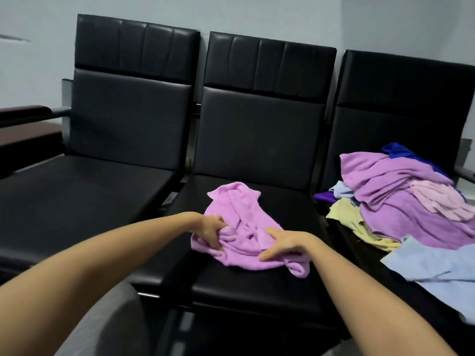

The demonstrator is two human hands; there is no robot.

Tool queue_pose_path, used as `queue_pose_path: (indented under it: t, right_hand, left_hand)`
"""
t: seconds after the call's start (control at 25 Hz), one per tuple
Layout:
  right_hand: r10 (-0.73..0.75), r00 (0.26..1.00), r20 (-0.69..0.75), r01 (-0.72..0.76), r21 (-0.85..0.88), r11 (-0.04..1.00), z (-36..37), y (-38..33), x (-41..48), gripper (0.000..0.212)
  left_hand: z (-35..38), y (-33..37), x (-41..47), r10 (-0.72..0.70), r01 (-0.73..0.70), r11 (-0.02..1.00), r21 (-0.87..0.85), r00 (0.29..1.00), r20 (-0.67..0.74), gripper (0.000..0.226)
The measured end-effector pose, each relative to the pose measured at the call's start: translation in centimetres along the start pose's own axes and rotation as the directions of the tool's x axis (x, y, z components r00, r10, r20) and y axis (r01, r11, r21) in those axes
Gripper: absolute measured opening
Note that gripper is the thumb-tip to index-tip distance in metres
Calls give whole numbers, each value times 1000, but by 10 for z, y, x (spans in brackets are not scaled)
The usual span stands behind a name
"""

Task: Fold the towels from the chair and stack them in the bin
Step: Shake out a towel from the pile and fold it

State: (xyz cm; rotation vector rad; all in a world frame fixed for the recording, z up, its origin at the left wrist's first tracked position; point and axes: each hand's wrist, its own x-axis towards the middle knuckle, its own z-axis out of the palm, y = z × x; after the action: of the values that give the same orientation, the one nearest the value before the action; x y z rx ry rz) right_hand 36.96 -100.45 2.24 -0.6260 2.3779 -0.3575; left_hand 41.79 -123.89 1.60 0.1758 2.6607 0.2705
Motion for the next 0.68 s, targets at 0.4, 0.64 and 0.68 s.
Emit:
queue_pose_path:
  t: [0.4, 0.64, 0.68]
  right_hand:
    - [-93, 984, -150, 92, -12, 996, -67, 7, -25, 38]
    - [-65, 994, 84, 25, 408, 913, -103, 16, -51, 59]
    - [-49, 997, 67, 22, 365, 931, -108, 14, -51, 53]
  left_hand:
    - [-60, 1, -22, -9, 23, 974, -227, 998, 64, 26]
    - [-90, 3, -21, 217, -35, 775, -631, 953, 213, 32]
    - [-95, 5, -18, 199, -5, 801, -598, 945, 259, 28]
